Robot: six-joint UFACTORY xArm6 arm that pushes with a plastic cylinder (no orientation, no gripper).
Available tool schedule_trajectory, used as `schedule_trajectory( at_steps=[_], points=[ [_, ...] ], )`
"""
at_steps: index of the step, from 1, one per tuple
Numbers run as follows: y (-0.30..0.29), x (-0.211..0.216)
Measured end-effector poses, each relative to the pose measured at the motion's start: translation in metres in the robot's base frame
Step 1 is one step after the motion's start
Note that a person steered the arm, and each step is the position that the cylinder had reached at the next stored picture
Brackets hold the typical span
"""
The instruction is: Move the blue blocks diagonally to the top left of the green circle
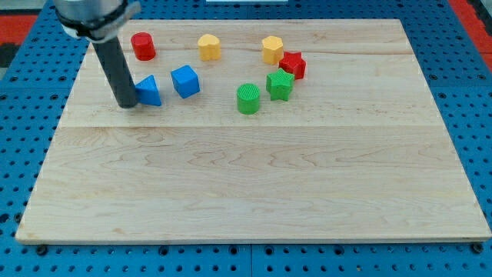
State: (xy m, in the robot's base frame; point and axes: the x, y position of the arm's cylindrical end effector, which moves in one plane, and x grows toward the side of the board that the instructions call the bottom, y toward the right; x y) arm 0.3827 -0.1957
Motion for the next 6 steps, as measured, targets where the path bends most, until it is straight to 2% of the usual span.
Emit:
schedule_trajectory(
  at_steps=[1, 2, 3, 5, 6],
  points=[
    [-0.001, -0.027],
    [-0.025, -0.007],
    [-0.001, 0.040],
    [0.021, -0.037],
    [0.055, -0.071]
  ],
)
